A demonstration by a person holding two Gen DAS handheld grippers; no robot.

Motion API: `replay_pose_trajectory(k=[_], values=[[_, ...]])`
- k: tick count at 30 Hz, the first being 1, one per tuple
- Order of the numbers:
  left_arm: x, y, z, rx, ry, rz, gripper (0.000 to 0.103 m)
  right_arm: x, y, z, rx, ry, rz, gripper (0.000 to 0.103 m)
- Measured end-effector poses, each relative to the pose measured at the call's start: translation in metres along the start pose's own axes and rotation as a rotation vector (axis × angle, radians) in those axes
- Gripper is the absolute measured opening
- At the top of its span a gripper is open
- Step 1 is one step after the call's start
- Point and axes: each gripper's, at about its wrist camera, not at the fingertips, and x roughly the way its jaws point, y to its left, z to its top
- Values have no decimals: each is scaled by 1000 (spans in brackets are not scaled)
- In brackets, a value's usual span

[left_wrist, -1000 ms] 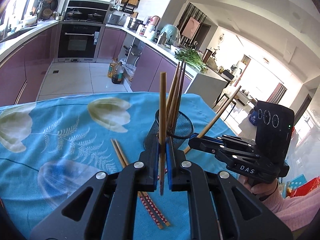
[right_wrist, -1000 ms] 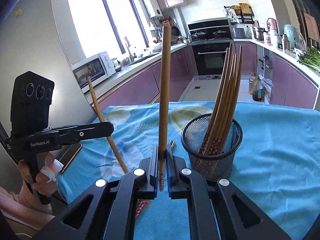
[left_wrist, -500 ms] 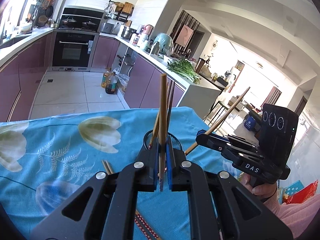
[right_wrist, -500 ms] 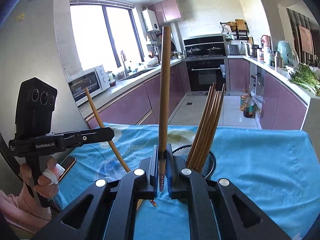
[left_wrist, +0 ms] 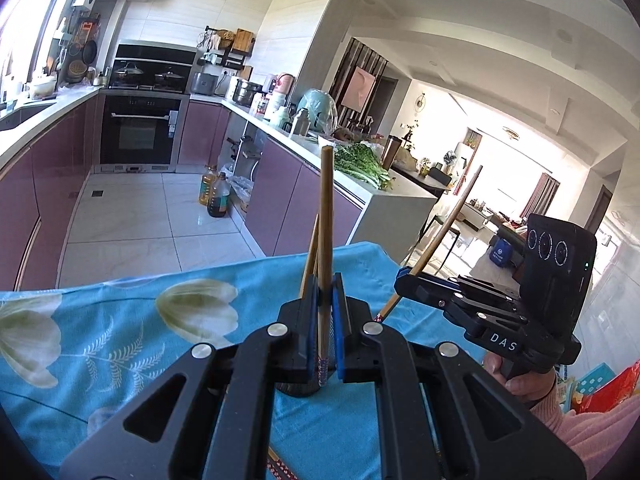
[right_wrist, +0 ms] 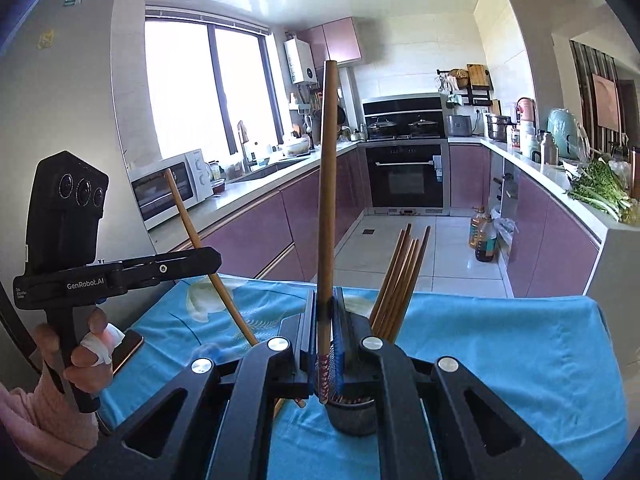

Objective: Organize utensils
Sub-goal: 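Lower the left tool's chopstick into the mesh cup while the right tool inserts its own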

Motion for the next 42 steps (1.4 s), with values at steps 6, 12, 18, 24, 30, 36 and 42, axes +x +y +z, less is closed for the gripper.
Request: replay_pose_trajectory(k=[6,12,18,24,30,36,42], values=[[8,-6,12,34,-14,11,7,5,-5,5,1,-3,-14,6],[21,-11,19,57,4,26,7,15,-7,4,24,11,-9,6],[32,-13,20,76,31,42,7,25,-10,2,32,27,-16,6],[43,-11,17,86,63,58,7,34,-13,-1,48,46,-20,6],[54,-7,12,93,96,70,7,45,-13,-7,59,78,-16,6],[63,-4,6,108,129,73,7,53,-15,-15,77,108,-19,6],[71,-4,1,131,164,69,7,62,-21,-23,103,138,-16,6]])
